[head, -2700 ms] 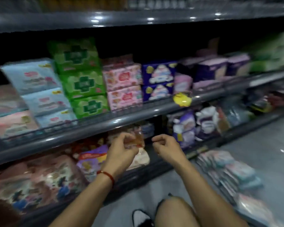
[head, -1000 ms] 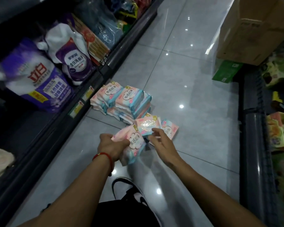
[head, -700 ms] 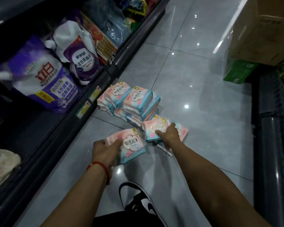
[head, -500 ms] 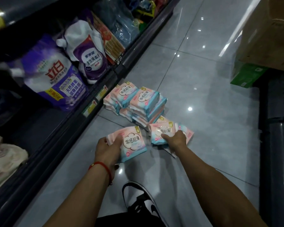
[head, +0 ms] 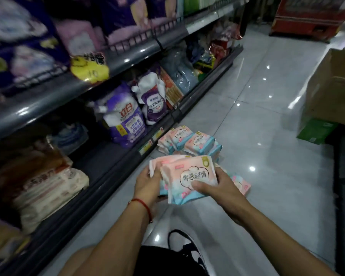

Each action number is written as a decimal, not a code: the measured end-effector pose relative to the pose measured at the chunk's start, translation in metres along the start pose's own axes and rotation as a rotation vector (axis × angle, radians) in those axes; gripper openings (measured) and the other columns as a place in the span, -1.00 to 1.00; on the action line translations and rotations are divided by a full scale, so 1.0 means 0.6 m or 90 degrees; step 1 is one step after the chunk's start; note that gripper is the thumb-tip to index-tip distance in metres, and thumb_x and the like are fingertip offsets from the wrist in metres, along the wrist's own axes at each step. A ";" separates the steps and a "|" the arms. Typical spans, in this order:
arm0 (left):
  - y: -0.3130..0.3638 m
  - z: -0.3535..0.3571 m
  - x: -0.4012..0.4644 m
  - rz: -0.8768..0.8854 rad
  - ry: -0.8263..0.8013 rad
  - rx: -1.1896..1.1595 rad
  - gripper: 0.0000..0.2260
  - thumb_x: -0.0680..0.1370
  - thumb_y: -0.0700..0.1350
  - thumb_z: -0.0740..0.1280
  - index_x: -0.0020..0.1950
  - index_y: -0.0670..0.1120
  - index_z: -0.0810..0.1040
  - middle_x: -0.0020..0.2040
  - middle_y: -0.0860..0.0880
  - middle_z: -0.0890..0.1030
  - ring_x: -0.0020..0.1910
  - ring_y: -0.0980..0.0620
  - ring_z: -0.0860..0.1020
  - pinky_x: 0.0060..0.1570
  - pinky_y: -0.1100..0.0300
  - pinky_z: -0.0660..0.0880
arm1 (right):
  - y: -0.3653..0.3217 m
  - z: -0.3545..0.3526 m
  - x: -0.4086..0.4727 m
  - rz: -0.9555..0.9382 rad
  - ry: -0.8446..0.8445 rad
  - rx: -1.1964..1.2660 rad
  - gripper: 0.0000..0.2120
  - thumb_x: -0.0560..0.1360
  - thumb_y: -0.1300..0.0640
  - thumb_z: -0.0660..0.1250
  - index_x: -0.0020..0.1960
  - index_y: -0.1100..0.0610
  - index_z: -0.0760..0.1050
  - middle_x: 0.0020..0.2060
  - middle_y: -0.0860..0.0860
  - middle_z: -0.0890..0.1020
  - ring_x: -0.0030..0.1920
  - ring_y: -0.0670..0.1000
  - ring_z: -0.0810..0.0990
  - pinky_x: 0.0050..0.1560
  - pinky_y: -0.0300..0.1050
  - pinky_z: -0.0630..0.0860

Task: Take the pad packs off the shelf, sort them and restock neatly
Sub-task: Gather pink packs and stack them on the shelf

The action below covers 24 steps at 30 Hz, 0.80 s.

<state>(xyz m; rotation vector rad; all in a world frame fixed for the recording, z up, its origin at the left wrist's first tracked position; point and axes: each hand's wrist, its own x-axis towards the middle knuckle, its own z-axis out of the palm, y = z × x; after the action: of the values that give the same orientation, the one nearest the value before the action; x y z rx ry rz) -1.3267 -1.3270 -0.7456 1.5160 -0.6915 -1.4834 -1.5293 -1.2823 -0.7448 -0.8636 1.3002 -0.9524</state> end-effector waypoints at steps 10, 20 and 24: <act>0.169 -0.290 -0.204 0.272 0.053 -0.158 -0.39 0.53 0.32 0.35 0.43 -0.07 0.50 0.32 -0.20 0.61 0.30 -0.23 0.58 0.35 -0.28 0.44 | -0.173 0.328 -0.109 -0.203 -0.195 -0.052 -0.21 0.24 0.04 0.69 0.34 0.01 0.37 0.13 0.03 0.71 0.10 0.01 0.72 0.18 0.08 0.64; 0.208 -0.675 -0.523 0.446 0.384 0.053 -0.54 0.37 -0.11 0.64 0.21 0.02 0.58 0.12 -0.01 0.72 0.08 0.11 0.69 0.00 0.23 0.62 | -0.196 0.772 -0.314 -0.353 -0.511 -0.136 -0.43 0.36 0.21 0.64 0.26 -0.02 0.45 0.04 -0.05 0.74 0.02 -0.08 0.73 0.01 -0.08 0.68; 0.235 -0.778 -0.582 0.492 0.476 0.080 -0.46 0.41 -0.23 0.59 0.34 -0.04 0.51 0.07 0.06 0.73 0.04 0.12 0.69 -0.06 0.30 0.60 | -0.205 0.884 -0.363 -0.373 -0.613 -0.112 -0.45 0.42 0.08 0.56 0.32 -0.09 0.40 0.09 -0.08 0.70 0.07 -0.10 0.70 0.04 -0.04 0.68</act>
<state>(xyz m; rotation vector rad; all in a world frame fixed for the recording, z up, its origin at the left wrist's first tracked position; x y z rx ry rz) -0.8917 -0.9942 -0.5007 1.4924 -0.7757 -0.2627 -1.0162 -1.1317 -0.5038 -1.6295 0.2898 -0.6862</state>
